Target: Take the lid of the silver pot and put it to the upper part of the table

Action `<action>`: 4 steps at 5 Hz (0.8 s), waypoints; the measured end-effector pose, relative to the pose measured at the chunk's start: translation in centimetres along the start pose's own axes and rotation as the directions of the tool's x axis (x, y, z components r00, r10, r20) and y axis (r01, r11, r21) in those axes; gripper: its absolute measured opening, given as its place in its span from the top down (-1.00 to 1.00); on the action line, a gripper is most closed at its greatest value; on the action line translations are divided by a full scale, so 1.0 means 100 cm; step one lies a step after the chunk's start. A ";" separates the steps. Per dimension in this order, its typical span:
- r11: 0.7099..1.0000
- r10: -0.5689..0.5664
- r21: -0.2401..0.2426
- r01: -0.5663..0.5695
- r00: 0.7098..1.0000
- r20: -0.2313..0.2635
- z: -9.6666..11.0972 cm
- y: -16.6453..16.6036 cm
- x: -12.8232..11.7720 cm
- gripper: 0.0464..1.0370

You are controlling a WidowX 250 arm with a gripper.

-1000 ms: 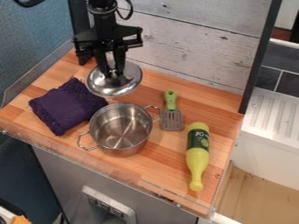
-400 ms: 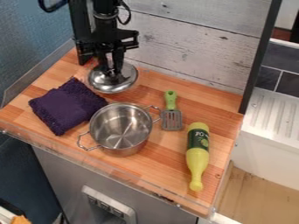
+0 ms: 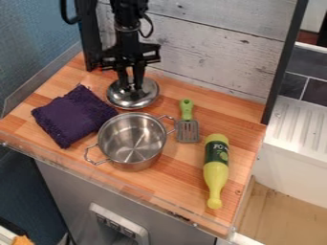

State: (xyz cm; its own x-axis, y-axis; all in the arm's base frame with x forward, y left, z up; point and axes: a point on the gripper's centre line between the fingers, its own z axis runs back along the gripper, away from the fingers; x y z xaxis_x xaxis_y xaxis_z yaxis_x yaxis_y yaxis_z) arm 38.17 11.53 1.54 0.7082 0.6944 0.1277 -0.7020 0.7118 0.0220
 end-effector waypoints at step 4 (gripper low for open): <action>0.999 0.046 0.028 -0.046 0.999 -0.023 -0.003 0.001 -0.001 -0.95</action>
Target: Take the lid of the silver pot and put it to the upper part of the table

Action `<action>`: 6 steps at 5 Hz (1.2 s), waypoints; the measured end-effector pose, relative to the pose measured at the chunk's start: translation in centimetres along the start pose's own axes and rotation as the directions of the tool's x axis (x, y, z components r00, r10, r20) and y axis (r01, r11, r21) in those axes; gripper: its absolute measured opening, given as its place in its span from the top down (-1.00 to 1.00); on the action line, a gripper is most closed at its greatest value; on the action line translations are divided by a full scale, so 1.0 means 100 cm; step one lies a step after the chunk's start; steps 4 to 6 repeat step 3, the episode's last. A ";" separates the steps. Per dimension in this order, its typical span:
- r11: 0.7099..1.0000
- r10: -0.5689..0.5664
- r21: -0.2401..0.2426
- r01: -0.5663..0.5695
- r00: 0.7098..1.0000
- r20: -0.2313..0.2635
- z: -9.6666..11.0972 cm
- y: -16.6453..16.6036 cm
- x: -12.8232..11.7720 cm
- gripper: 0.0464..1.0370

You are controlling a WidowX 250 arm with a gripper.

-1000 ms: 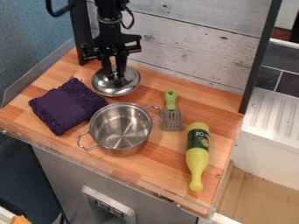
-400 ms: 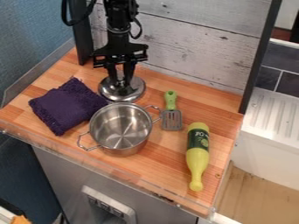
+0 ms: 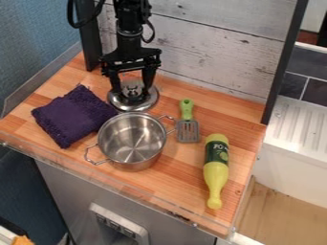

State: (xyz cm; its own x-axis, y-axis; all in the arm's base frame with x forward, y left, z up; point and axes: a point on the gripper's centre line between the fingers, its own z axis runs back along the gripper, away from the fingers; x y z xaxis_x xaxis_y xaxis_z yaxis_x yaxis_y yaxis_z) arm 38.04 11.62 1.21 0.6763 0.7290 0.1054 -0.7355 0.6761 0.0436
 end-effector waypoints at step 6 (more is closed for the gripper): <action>0.998 -0.009 -0.056 0.015 0.995 0.094 0.051 0.008 -0.004 -0.93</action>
